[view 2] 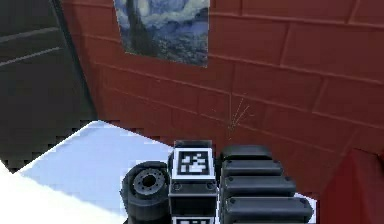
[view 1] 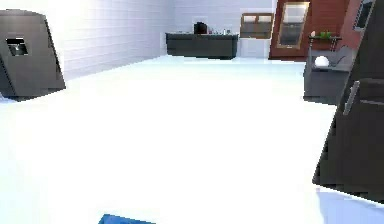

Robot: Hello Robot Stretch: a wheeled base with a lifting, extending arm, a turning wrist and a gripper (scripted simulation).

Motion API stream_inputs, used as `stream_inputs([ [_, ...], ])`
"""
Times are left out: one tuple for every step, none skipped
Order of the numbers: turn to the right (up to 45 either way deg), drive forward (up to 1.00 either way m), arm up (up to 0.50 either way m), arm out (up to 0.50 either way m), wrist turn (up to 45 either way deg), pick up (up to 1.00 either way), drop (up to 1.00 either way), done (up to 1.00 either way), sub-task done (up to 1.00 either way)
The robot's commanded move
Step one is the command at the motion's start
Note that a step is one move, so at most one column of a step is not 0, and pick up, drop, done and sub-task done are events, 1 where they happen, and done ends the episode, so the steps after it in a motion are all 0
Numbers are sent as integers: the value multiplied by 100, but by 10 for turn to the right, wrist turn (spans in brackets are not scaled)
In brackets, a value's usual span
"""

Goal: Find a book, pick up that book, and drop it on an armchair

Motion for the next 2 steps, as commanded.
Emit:
stream_inputs([
  [-450, 0, 0, 0, 0, 0, 0, 0, 0],
  [-450, 0, 0, 0, 0, 0, 0, 0, 0],
])
